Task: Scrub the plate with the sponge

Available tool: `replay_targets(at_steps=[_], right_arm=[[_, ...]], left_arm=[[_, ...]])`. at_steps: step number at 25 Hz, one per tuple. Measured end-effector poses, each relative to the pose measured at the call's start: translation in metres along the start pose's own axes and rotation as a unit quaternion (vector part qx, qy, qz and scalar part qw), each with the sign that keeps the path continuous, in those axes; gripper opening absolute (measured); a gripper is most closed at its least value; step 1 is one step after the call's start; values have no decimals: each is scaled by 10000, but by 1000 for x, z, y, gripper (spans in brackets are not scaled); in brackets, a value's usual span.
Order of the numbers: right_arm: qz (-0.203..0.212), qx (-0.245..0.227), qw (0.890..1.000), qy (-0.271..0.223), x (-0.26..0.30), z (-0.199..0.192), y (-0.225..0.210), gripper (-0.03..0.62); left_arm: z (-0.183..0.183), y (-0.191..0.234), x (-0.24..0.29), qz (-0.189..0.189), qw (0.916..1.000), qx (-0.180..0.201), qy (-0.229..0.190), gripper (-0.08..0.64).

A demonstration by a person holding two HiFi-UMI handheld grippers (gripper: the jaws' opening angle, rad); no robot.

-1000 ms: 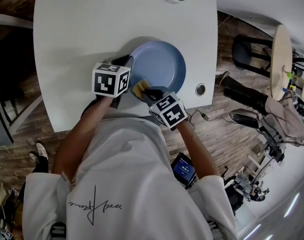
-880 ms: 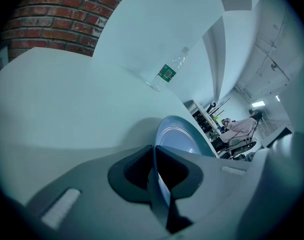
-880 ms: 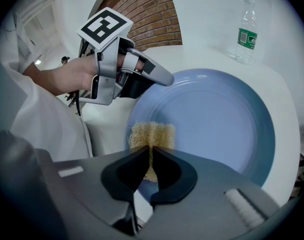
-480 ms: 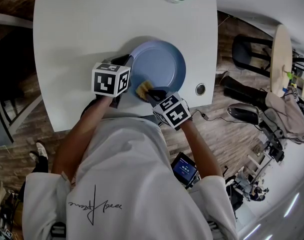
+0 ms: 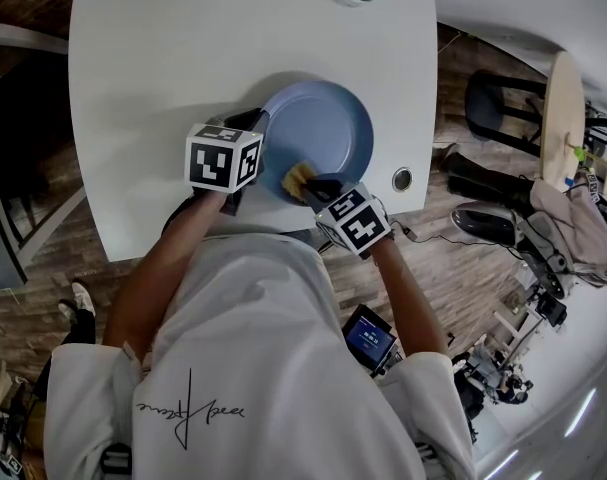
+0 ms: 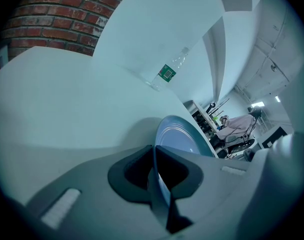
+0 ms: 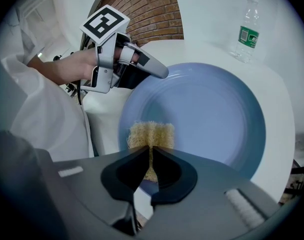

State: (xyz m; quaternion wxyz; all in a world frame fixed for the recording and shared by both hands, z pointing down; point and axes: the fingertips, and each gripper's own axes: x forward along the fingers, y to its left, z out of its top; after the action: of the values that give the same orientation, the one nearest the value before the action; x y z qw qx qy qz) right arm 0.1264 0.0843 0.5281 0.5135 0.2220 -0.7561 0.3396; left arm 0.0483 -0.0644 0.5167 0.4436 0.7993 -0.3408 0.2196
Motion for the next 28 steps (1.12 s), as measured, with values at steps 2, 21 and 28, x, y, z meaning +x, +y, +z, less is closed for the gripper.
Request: replay_targets(at_steps=[2, 21, 28], right_arm=[[6, 9, 10000, 33, -1, -2, -2, 28], [-720, 16, 9972, 221, -22, -19, -46, 28], [-1098, 120, 9938, 112, -29, -20, -65, 28]], left_arm=[[0, 0, 1, -26, 10000, -32, 3, 37], [-3, 0, -3, -33, 10000, 29, 58, 37], [-5, -4, -5, -170, 9998, 99, 6, 57]])
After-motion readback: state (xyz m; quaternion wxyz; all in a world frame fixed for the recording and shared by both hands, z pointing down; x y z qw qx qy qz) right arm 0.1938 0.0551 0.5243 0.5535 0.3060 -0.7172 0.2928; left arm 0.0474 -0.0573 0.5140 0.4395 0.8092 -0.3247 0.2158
